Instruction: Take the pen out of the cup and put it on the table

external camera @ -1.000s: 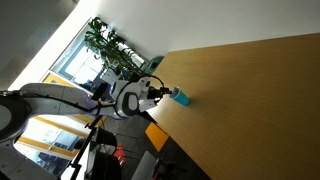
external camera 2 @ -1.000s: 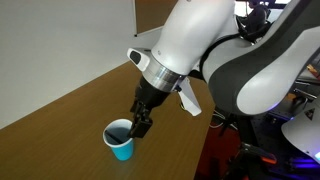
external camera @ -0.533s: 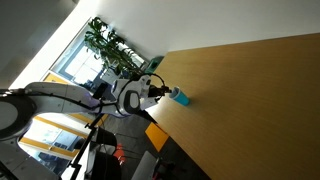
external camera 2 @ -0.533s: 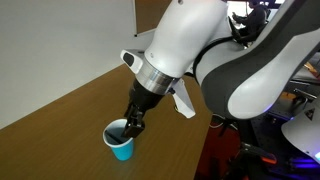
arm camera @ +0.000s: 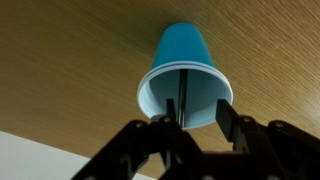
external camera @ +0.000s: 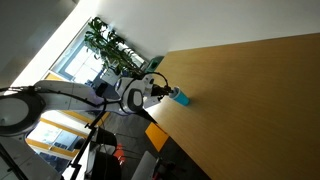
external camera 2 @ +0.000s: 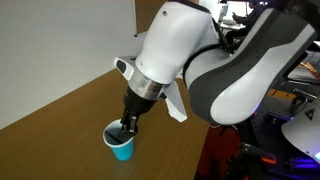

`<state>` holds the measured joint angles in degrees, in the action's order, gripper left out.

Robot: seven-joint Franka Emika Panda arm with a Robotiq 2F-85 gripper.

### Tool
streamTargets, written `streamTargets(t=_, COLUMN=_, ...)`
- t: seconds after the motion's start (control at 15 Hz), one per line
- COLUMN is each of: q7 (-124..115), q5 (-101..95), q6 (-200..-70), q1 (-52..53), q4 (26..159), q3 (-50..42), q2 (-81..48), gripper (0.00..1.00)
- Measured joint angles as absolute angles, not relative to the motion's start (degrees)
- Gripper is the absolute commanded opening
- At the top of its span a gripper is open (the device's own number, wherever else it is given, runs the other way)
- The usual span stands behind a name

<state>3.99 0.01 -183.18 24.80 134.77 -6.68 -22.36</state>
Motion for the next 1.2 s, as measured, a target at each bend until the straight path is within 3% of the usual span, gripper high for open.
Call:
streamTargets(t=0.2, q7=4.0, q5=0.4, q6=-182.6, q1=24.8, q4=133.0, q3=-6.7, q2=-23.9, gripper=0.38)
streamTargets(t=0.6, q7=1.9, q5=0.2, q6=-181.0, q1=24.2, q4=130.0, q3=-6.5, q2=-26.2, gripper=0.46)
streamTargets(t=1.2, q7=1.8, q5=0.2, q6=-178.4, q1=21.7, q4=126.5, q3=-4.2, q2=-29.1, gripper=0.35)
